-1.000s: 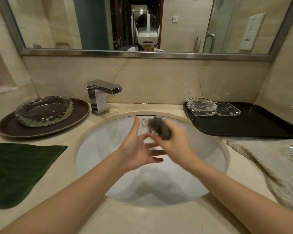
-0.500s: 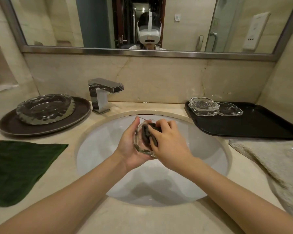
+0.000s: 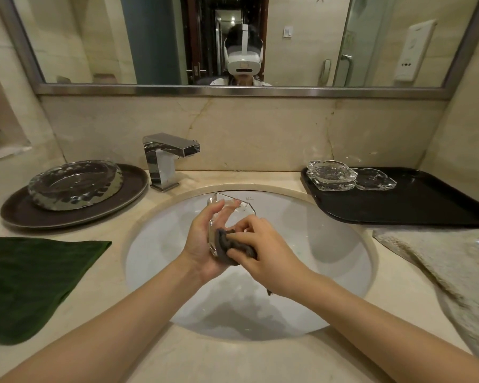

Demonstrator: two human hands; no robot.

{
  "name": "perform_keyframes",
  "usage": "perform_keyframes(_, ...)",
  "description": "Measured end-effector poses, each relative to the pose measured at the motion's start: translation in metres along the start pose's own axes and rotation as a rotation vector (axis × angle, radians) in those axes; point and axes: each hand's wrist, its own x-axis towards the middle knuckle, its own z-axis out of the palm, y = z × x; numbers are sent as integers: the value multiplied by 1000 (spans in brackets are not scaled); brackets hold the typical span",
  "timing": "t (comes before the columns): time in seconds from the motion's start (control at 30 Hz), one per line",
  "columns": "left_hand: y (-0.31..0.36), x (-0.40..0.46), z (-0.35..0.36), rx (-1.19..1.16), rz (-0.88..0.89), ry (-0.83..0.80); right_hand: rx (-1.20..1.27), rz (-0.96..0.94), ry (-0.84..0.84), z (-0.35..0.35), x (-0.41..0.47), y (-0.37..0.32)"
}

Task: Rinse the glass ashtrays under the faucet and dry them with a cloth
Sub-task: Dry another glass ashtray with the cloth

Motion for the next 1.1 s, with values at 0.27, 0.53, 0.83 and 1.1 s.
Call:
perform_keyframes(0.27,1,-3,-2,3,-23,-146,-339,-116,46,-17,0,19)
perform_keyframes(0.53,-11,-3,9,-136,-180,-217,-592,-116,530,-17,12,15)
perform_keyframes(0.83,0,-6,1,-90,-45,-140,-235,-229,-21,-21,0,5)
perform_keyframes(1.1,-4,5,-1,-105,-61,-173,-626,-136,279,-42,9,37)
